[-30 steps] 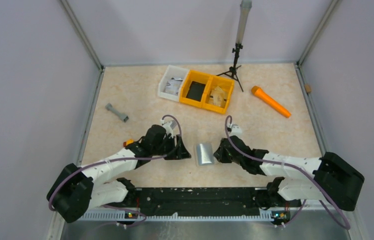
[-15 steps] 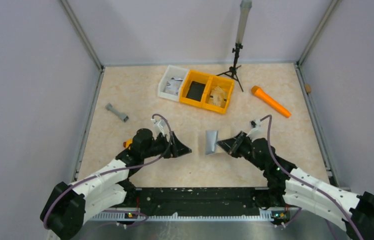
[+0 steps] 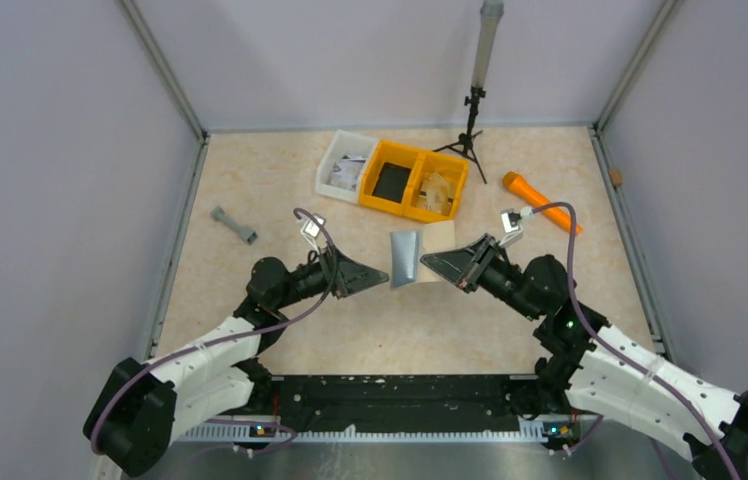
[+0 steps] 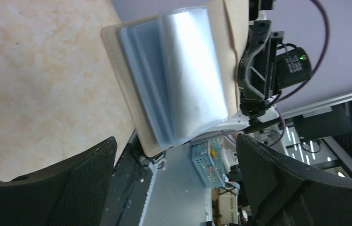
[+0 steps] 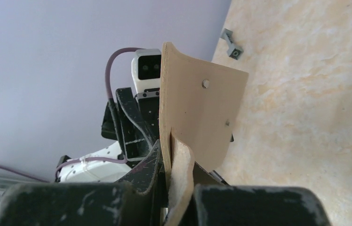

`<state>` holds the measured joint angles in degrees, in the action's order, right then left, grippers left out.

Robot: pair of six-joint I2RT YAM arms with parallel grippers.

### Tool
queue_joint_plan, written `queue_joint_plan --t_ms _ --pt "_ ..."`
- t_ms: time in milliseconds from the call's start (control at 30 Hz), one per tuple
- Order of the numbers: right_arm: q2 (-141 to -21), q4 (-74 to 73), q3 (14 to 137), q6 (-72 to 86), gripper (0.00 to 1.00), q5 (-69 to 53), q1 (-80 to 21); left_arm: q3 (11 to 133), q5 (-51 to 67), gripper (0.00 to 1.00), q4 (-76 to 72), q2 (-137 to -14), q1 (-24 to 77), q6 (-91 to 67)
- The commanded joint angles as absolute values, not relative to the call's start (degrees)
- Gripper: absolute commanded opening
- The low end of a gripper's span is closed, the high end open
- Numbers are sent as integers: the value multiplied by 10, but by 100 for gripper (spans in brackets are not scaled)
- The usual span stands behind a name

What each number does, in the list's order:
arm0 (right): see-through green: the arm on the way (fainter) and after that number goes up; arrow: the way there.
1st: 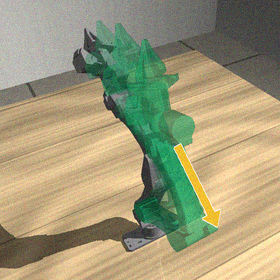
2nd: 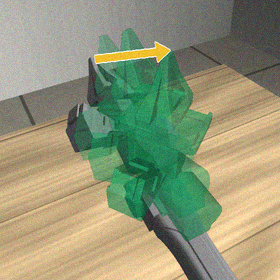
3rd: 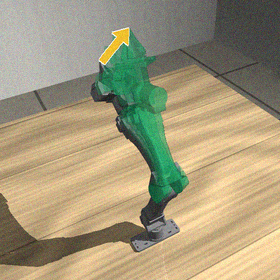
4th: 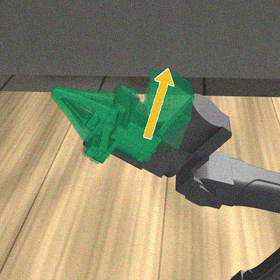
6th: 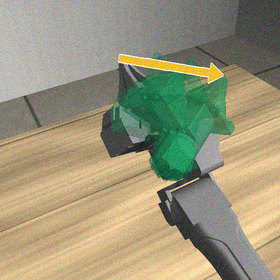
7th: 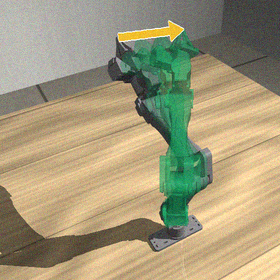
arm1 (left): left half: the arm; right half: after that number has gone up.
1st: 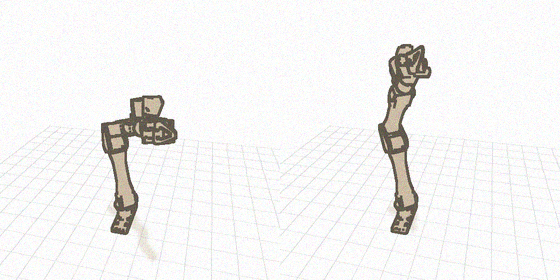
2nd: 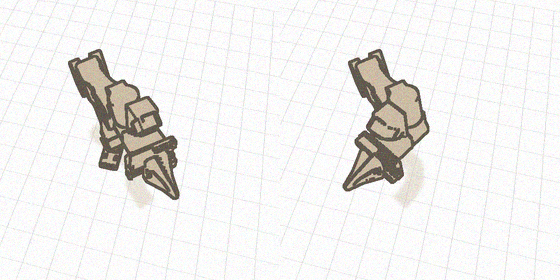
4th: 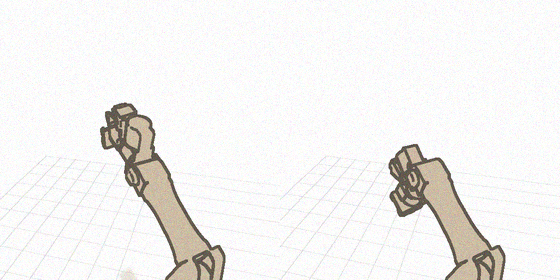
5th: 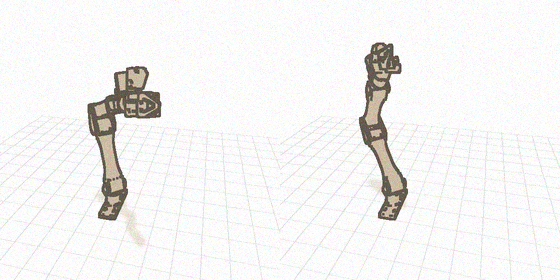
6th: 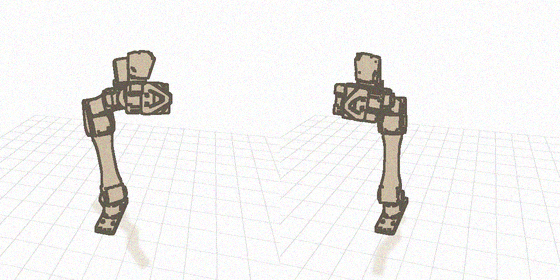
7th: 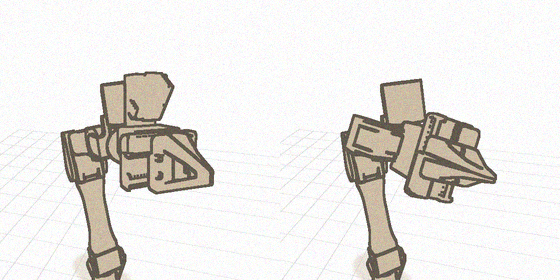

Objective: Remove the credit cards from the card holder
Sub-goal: Pick up the card holder from the center of the board, then place the card holder at the center of the board.

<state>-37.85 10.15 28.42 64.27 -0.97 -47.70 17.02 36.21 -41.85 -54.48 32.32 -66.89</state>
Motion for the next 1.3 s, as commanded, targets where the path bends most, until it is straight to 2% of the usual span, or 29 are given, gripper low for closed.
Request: queue_joint_plan --t_ms 0,333,533,833,1067,1267 --pt "-392 162 330 660 0 -54 -474 166 391 99 -576 -558 320 -754" --pt "-421 207 328 678 0 -92 -473 176 432 97 -633 -591 321 -772" --pt "-400 161 355 657 0 -72 -473 183 376 98 -442 -525 319 -693" --pt "-432 219 352 684 0 -101 -474 201 425 99 -545 -580 320 -744" --pt "-443 236 327 693 0 -101 -473 186 440 99 -721 -602 319 -825" --pt "-417 134 328 649 0 -55 -473 175 431 93 -653 -554 313 -789"
